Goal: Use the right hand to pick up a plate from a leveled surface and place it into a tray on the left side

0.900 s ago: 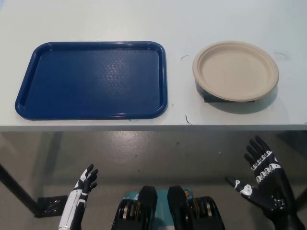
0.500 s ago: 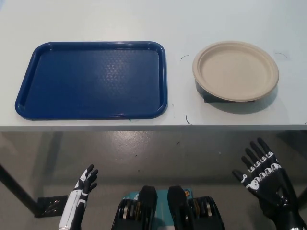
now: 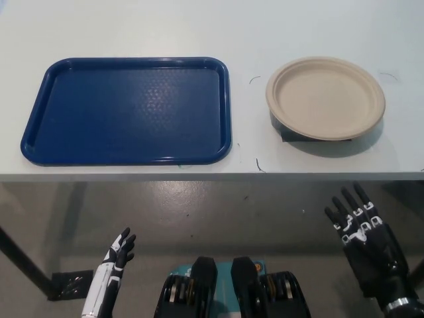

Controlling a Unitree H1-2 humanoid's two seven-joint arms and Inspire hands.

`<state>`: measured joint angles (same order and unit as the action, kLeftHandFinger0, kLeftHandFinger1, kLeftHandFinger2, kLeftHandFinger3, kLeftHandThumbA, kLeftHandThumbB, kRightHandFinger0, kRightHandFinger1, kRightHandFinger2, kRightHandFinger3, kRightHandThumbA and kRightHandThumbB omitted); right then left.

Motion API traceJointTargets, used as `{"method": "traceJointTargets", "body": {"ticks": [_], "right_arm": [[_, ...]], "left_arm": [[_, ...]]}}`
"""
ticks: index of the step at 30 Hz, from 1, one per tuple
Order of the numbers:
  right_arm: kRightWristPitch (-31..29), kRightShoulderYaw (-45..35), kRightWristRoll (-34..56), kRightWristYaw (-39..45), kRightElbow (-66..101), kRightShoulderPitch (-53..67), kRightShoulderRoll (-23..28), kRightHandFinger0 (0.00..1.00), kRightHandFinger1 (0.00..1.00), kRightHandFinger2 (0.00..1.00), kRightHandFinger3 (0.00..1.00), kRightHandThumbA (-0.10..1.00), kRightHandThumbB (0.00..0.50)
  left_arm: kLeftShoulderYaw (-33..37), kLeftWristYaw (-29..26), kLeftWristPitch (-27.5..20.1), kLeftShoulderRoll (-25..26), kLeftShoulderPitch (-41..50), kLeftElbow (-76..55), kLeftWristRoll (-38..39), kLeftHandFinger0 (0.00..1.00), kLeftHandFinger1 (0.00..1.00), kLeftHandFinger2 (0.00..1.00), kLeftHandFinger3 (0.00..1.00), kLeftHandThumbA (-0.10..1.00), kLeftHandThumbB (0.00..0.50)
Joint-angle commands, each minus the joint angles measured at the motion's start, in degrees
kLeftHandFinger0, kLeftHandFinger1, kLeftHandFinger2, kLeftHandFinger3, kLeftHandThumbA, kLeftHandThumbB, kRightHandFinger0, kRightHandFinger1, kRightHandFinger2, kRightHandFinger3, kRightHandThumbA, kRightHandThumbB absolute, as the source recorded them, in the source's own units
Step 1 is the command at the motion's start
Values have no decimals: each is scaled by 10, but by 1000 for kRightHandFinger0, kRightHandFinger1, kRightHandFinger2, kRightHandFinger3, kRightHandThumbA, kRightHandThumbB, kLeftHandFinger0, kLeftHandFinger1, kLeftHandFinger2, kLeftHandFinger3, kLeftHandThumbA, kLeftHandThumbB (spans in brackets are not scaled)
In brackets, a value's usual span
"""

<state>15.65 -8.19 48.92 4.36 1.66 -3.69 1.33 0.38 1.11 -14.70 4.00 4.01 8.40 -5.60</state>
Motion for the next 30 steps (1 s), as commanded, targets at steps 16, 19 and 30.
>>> {"method": "traceJointTargets", "body": {"ticks": [16,19,30], "right_arm": [[113,-59,295,63,-80,-110,-21,1000,1000,1000,1000,1000,369],[113,-66,288,61,-100,-119,-28,1000,1000,1000,1000,1000,377],[113,-94,267,76,-170,-143,-43,1000,1000,1000,1000,1000,390]], "left_arm": [[4,-14,-66,14,-14,3,-35,1000,1000,1000,1000,1000,58],[4,-14,-65,14,-16,2,-38,1000,1000,1000,1000,1000,57],[4,-16,-75,15,-16,5,-50,1000,1000,1000,1000,1000,48]]}}
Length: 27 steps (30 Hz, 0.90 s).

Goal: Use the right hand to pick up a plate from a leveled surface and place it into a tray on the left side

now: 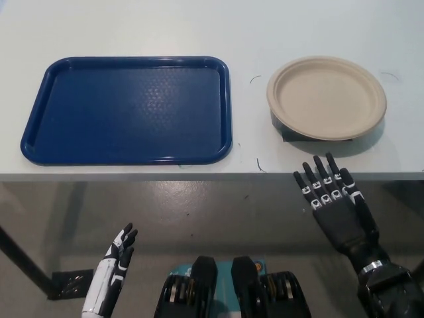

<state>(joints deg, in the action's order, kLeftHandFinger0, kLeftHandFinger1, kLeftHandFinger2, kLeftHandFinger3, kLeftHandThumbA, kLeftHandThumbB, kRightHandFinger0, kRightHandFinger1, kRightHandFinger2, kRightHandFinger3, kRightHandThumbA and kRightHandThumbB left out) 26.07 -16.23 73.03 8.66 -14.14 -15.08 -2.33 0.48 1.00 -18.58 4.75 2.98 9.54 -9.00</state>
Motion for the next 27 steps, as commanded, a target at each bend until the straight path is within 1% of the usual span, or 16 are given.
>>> {"method": "traceJointTargets", "body": {"ticks": [1,8,13,19,27], "right_arm": [[9,-14,24,35,-16,-30,-6,1000,1000,1000,1000,1000,390],[9,-25,4,37,-54,-39,-8,1000,1000,1000,1000,1000,381],[6,-35,-12,60,-84,-50,-6,1000,1000,1000,1000,1000,389],[3,-52,-5,47,-77,-61,-14,1000,1000,1000,1000,1000,397],[2,-72,-3,11,-38,-68,-28,1000,1000,1000,1000,1000,400]], "left_arm": [[3,-15,-37,8,-5,-6,-17,1000,1000,1000,1000,1000,49],[2,-14,-35,6,-3,-11,-19,1000,1000,1000,1000,1000,26],[1,-12,-29,6,-6,-13,-19,1000,1000,1000,1000,1000,45],[2,-11,-36,7,-7,-8,-19,1000,1000,1000,1000,1000,31],[3,-10,-30,6,-5,-14,-21,1000,1000,1000,1000,1000,40]]}}
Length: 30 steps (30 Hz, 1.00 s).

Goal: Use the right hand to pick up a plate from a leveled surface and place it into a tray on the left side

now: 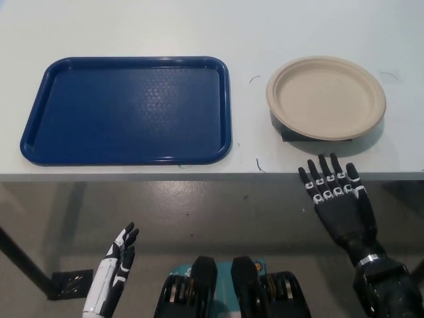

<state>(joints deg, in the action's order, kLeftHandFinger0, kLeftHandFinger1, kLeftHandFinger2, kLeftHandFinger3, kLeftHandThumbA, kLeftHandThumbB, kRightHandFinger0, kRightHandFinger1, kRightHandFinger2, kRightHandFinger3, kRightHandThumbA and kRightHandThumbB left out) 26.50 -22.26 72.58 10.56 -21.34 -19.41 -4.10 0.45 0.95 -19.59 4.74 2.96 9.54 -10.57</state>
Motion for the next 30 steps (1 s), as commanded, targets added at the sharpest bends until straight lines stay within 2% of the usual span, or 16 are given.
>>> {"method": "traceJointTargets", "body": {"ticks": [1,4,20,30], "right_arm": [[-2,-14,3,-11,37,-25,-12,1000,1000,1000,1000,1000,399],[-1,-20,9,-17,51,-27,-16,1000,1000,1000,1000,1000,411],[-6,-51,13,-53,50,-58,-32,1000,1000,1000,1000,1000,399],[-19,-57,-3,-47,6,-84,-28,1000,1000,1000,1000,1000,421]], "left_arm": [[3,-8,-19,7,-5,-15,-5,1000,1000,1000,1000,1000,37],[3,-6,-20,7,-5,-13,-2,1000,1000,1000,1000,1000,39],[2,-8,-21,13,-13,-12,-6,1000,1000,1000,1000,1000,29],[3,-7,-23,15,-16,-10,-6,1000,1000,1000,1000,1000,36]]}}
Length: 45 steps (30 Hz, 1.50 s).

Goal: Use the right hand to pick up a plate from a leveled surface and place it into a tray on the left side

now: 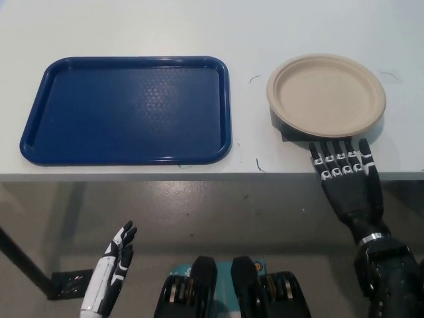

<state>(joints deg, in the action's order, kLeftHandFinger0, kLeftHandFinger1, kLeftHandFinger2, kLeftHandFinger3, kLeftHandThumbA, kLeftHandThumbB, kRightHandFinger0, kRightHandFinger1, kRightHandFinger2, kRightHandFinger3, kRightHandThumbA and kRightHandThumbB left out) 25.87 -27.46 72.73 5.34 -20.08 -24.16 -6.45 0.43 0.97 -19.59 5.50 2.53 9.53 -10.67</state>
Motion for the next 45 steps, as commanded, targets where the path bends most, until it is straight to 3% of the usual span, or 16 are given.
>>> {"method": "traceJointTargets", "body": {"ticks": [1,16,24,26,31,34,35,36,37,38,39,40,41,42,45], "right_arm": [[-14,-6,-4,0,-8,-39,-5,1000,1000,1000,1000,1000,421],[-34,-9,-34,19,-72,-53,1,1000,1000,1000,1000,1000,434],[-54,-18,-58,10,-146,-113,24,1000,1000,1000,1000,1000,438],[-61,-17,-74,2,-163,-135,33,1000,1000,1000,1000,1000,459],[-57,-7,-105,-33,-148,-165,43,1000,1000,1000,1000,1000,488],[-43,-21,-120,-151,-145,-195,45,1000,1000,1000,1000,1000,429],[-50,-26,-144,-226,-152,-214,45,387,341,522,1000,803,375],[-49,-25,-162,-265,-166,-227,52,77,68,227,476,663,374],[-37,-31,-152,-278,-172,-232,55,3,3,91,236,521,150],[-33,-35,-147,-285,-175,-235,57,0,0,139,246,215,89],[-34,-37,-146,-289,-176,-237,57,0,0,189,241,126,66],[-30,-38,-145,-296,-169,-233,54,0,0,313,524,-47,28],[-27,-39,-144,-297,-169,-232,54,0,0,392,681,-98,2],[-21,-39,-142,-300,-167,-228,53,0,11,453,988,-100,0],[-3,-42,-137,-316,-157,-221,48,0,62,512,1000,-70,0]], "left_arm": [[3,-7,-24,8,-12,-9,-3,1000,1000,1000,1000,1000,36],[4,-4,-21,7,-15,-9,1,1000,1000,1000,1000,1000,47],[3,-3,-19,7,-22,-9,5,1000,1000,1000,1000,1000,66],[3,-2,-19,7,-22,-9,7,1000,1000,1000,1000,1000,62],[3,-3,-24,9,-23,-7,4,1000,1000,1000,1000,1000,64],[3,-3,-23,10,-27,-7,4,1000,1000,1000,1000,1000,65],[2,-3,-21,10,-27,-10,3,1000,1000,1000,1000,1000,67],[2,-4,-18,10,-27,-11,1,1000,1000,1000,1000,1000,73],[2,-4,-18,8,-26,-12,2,1000,1000,1000,1000,1000,87],[2,-5,-18,8,-27,-11,1,1000,1000,1000,1000,1000,91],[2,-6,-18,8,-29,-11,0,1000,1000,1000,1000,1000,92],[2,-5,-18,9,-28,-12,0,1000,1000,1000,1000,1000,93],[2,-5,-19,9,-29,-11,1,1000,1000,1000,1000,1000,82],[2,-4,-20,10,-29,-10,1,1000,1000,1000,1000,1000,75],[2,-2,-18,9,-27,-13,5,1000,1000,1000,1000,1000,73]]}}
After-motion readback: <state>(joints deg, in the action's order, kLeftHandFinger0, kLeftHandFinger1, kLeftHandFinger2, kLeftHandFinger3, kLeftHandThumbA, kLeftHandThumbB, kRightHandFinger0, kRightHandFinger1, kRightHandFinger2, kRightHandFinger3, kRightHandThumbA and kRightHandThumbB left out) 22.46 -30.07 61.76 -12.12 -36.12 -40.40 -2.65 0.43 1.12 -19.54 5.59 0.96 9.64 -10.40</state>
